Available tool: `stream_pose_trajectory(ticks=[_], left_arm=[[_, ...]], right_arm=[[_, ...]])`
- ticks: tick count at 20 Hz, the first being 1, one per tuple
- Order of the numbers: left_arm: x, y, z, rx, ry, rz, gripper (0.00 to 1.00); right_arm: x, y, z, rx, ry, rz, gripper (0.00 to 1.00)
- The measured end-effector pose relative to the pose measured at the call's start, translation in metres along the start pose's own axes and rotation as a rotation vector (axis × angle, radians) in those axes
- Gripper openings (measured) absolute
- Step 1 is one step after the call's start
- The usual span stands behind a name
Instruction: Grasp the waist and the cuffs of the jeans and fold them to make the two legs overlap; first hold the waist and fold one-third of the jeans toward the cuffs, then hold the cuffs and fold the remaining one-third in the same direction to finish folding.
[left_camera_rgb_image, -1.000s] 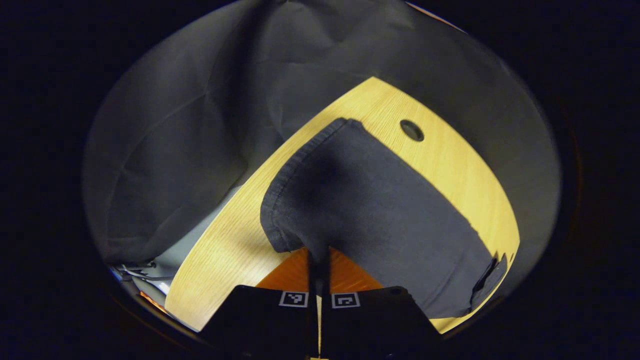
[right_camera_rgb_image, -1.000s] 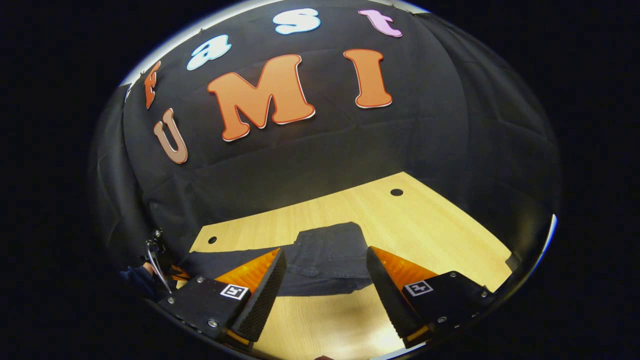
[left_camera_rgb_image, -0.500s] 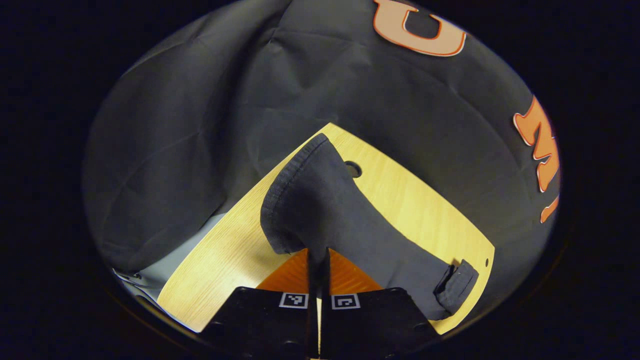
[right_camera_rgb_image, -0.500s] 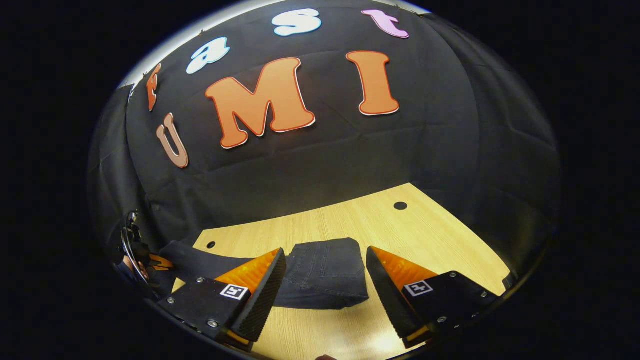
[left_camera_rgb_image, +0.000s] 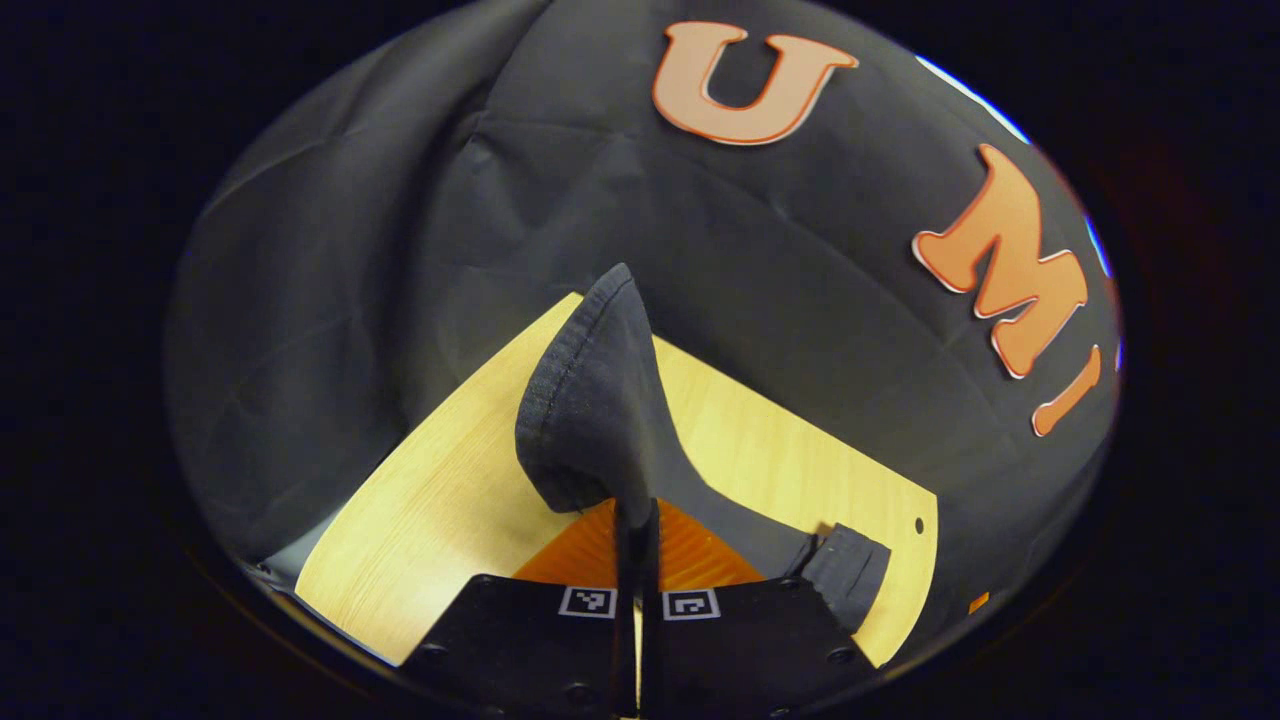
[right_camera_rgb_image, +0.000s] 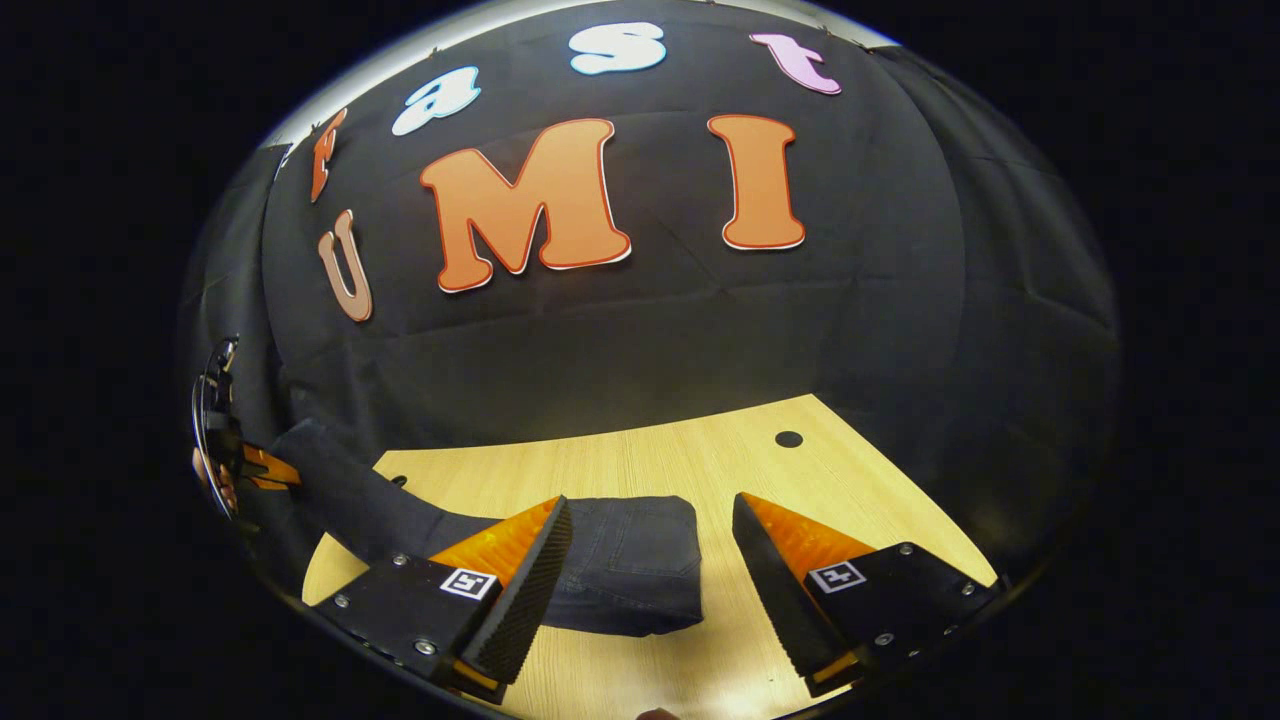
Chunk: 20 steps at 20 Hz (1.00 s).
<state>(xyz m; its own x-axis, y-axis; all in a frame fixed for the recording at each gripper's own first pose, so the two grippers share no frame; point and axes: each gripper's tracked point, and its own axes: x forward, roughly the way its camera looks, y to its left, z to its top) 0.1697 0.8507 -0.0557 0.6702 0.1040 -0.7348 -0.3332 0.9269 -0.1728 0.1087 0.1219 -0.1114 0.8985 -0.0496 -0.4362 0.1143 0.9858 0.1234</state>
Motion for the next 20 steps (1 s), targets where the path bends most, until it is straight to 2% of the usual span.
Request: stream_pose_trajectory(ticks=[3,10,20], left_arm=[[-0.021,-0.024,0.005,0.031,-0.006,-0.040,0.02],[-0.030,-0.127,-0.015,0.110,0.003,-0.120,0.02],[-0.013,-0.245,-0.089,0.197,0.111,-0.182,0.03]], right_arm=[[0.003,-0.006,-0.001,0.003,0.004,0.008,0.98],[0.009,-0.028,0.002,0.014,0.002,0.013,0.98],[0.020,-0.066,0.001,0.008,0.033,0.027,0.98]])
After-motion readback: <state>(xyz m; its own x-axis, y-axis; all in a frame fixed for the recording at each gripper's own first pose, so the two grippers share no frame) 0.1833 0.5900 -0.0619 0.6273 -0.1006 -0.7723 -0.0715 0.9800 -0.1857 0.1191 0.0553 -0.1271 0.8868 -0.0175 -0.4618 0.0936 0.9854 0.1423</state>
